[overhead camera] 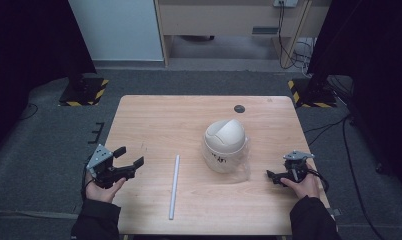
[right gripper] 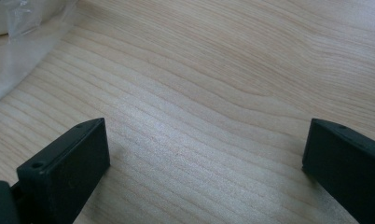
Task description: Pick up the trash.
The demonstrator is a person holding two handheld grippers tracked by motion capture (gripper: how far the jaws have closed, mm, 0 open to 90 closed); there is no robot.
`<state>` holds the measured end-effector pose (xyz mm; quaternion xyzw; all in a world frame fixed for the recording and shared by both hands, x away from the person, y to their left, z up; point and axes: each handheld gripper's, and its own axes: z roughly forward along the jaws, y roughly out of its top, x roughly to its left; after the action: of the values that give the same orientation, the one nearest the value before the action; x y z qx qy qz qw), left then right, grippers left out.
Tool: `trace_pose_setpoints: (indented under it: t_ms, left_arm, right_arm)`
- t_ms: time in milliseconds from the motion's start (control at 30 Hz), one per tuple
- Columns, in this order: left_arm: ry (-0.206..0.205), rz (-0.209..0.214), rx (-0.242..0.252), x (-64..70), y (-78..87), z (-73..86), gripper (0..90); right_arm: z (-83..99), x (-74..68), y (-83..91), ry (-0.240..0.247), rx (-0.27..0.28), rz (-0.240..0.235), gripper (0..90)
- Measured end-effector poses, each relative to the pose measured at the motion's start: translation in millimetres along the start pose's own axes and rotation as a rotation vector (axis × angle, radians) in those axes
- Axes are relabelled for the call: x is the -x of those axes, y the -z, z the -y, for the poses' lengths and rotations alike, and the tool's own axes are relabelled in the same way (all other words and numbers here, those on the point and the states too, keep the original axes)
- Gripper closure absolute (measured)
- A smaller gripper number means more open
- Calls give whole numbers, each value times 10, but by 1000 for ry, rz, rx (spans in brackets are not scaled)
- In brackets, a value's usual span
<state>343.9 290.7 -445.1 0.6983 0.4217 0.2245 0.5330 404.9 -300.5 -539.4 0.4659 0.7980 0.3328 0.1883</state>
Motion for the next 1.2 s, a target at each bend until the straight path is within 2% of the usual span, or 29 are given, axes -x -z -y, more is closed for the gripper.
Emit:
trace_pose_setpoints:
  t_ms: [100, 133, 233, 300, 367, 400, 567, 767, 833, 967, 1200]
  left_arm:
    - [-21, 35, -3, 17, -11, -61, 151]
    - [-21, 35, -3, 17, -11, -61, 154]
    - [-63, 62, -13, 43, -48, -139, 154]
    - [-68, 72, -15, 52, -60, -159, 155]
    - [-89, 104, -19, 91, -108, -235, 155]
    - [-89, 104, -19, 91, -108, -235, 155]
    - [-146, 160, -24, 244, -265, -437, 139]
    - [-169, 207, -12, 399, -485, -648, 127]
    - [-178, 212, -12, 425, -526, -676, 126]
    - [-210, 252, -18, 541, -696, -773, 125]
    - [-222, 326, -30, 731, -1018, -842, 126]
  right_arm:
    - [0, 0, 0, 0, 0, 0, 8]
    - [0, 0, 0, 0, 0, 0, 8]
    - [0, 0, 0, 0, 0, 0, 8]
    - [0, 0, 0, 0, 0, 0, 8]
    - [0, 0, 0, 0, 0, 0, 8]
    - [0, 0, 0, 0, 0, 0, 8]
    - [0, 0, 0, 0, 0, 0, 8]
    - [0, 0, 0, 0, 0, 0, 8]
    - [0, 0, 0, 0, 0, 0, 8]
    - [0, 0, 0, 0, 0, 0, 8]
    - [0, 0, 0, 0, 0, 0, 8]
